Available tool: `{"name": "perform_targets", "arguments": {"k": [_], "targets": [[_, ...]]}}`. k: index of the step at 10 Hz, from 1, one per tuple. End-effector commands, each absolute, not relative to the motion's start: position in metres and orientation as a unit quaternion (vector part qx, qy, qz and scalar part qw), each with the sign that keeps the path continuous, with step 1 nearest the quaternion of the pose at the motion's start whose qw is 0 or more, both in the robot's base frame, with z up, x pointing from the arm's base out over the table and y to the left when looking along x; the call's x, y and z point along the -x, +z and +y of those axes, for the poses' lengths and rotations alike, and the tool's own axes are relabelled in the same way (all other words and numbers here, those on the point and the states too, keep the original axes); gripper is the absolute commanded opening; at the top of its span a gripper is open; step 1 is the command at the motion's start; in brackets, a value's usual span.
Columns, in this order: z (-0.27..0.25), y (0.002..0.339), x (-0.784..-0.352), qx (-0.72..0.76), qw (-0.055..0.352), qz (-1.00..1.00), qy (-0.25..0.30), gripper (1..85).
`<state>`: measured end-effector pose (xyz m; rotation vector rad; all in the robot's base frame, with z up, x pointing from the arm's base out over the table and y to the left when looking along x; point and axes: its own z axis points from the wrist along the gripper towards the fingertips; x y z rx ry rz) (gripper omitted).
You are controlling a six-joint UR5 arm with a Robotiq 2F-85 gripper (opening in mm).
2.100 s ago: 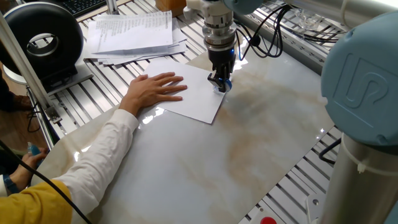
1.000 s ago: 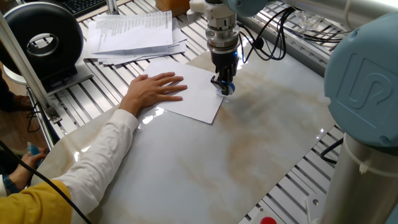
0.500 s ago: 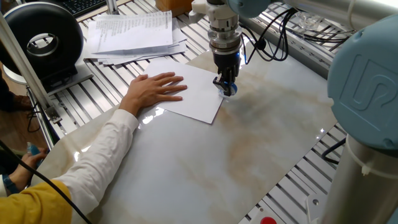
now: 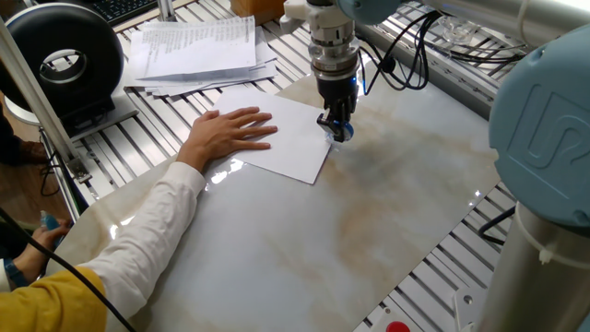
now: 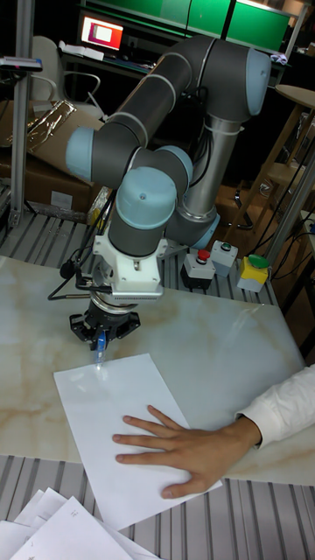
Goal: Use the correction tape on paper
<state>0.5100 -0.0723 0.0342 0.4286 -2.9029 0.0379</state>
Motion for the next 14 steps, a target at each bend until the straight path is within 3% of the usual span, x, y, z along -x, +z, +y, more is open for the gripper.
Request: {"name": "perform_targets", "arguments": {"k": [1, 14], "targets": [[-0.081, 0.041, -0.518, -0.161, 0.095, -0.982, 0.036, 1.7], [-0.067, 0.029, -0.535, -0.144, 0.087, -0.986, 0.011, 1.7]]}}
